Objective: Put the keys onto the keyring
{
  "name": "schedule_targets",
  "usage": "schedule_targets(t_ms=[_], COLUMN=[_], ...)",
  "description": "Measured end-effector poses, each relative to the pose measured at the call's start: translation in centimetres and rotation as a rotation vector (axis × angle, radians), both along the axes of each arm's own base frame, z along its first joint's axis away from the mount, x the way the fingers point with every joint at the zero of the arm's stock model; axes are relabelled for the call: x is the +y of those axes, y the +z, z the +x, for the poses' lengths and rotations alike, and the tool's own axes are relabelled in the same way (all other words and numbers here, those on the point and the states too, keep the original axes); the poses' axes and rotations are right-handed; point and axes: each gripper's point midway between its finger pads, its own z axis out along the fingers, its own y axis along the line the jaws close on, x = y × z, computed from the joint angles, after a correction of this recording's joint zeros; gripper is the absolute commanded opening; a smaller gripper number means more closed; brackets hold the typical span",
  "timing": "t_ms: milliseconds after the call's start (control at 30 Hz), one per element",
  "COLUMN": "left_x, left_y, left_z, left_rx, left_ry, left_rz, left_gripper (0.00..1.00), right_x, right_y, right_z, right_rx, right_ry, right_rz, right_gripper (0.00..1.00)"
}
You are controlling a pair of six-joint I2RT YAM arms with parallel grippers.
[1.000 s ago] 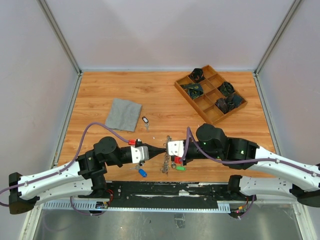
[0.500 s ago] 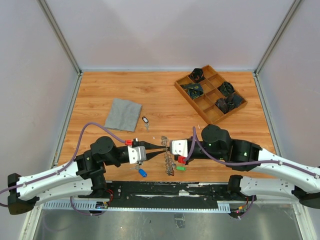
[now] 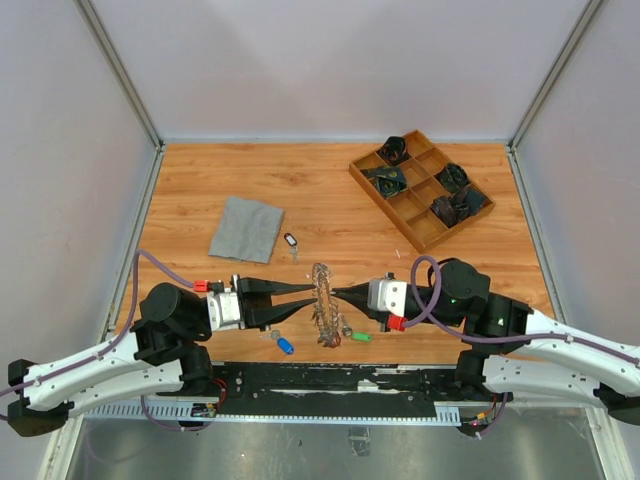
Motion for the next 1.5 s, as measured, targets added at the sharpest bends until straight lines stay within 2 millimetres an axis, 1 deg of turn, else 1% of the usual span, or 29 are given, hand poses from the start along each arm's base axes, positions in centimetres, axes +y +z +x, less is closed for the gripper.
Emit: schedule_targets(t_ms=[133,267,567,767,1000,1333,1400,1467,1500], left_x=[-0.1,-0.2,-0.2,-0.2,-0.4,-1.2,-1.3,-1.3,-1.4], left_y=[-0.1,-0.1,0.1,0.7,1.0,0.4,0.2,0.2,0.1], left_z=[-0.4,-0.8,-0.9,-0.7,-0.8,-1.5,-1.6,-1.6,-1.6], left_rx=[0.005,0.003,-0.003,-0.006,-0.006,-0.009,-0.009,-0.009,-0.009], left_ry=[-0.027,-0.048,-0.051,-0.044,-0.055,-0.106,-0.111,-0.115,-0.117], left_rz=[0.002,0.005,-0.005,-0.03,-0.047,-0.02,-0.016,-0.012,-0.01], left_gripper=[0.27,0.27,0.27,0.28,0.28,0.29,0.27,0.23,0.19], right_x=[0.2,0.4,0.7,0.6,0.9,1.2,1.2,1.2,1.2], right_y=[1.5,2.4,4.4,5.3,5.1,4.5,4.4,4.2,4.2], right_z=[-0.3,-0.7,-1.7,-2.6,-3.1,-3.2,-3.2,-3.1,-3.1], right_rx=[0.015,0.039,0.076,0.083,0.086,0.093,0.094,0.093,0.09], right_ry=[0.009,0.027,0.079,0.129,0.164,0.171,0.17,0.168,0.167], right_rz=[0.104,0.184,0.307,0.352,0.342,0.321,0.316,0.309,0.306], right_gripper=[0.0,0.0,0.0,0.0,0.0,0.0,0.01,0.01,0.0])
